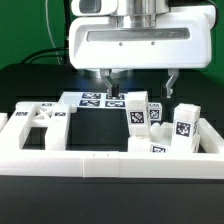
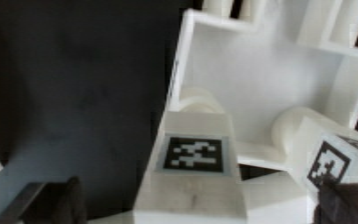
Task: Assemble chair
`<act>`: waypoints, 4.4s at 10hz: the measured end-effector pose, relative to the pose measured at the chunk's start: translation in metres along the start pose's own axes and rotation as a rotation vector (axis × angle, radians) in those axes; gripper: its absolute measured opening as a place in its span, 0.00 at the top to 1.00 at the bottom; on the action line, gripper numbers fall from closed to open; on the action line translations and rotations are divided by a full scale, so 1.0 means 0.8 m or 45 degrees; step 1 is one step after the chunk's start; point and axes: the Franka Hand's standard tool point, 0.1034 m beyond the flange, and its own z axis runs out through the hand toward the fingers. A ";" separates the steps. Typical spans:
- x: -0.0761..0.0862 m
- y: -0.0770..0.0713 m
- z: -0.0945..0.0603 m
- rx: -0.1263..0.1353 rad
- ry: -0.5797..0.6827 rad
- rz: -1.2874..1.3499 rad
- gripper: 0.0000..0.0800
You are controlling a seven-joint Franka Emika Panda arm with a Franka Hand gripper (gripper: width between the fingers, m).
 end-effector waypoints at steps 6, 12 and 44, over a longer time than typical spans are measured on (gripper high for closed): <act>0.002 0.004 0.003 -0.004 0.015 -0.019 0.64; -0.003 -0.015 0.004 0.006 0.007 0.493 0.64; -0.005 -0.038 0.014 -0.043 0.064 -0.177 0.29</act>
Offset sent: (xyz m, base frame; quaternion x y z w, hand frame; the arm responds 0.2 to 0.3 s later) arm 0.0044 -0.0013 0.0006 -0.0005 0.0140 -0.0183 0.9997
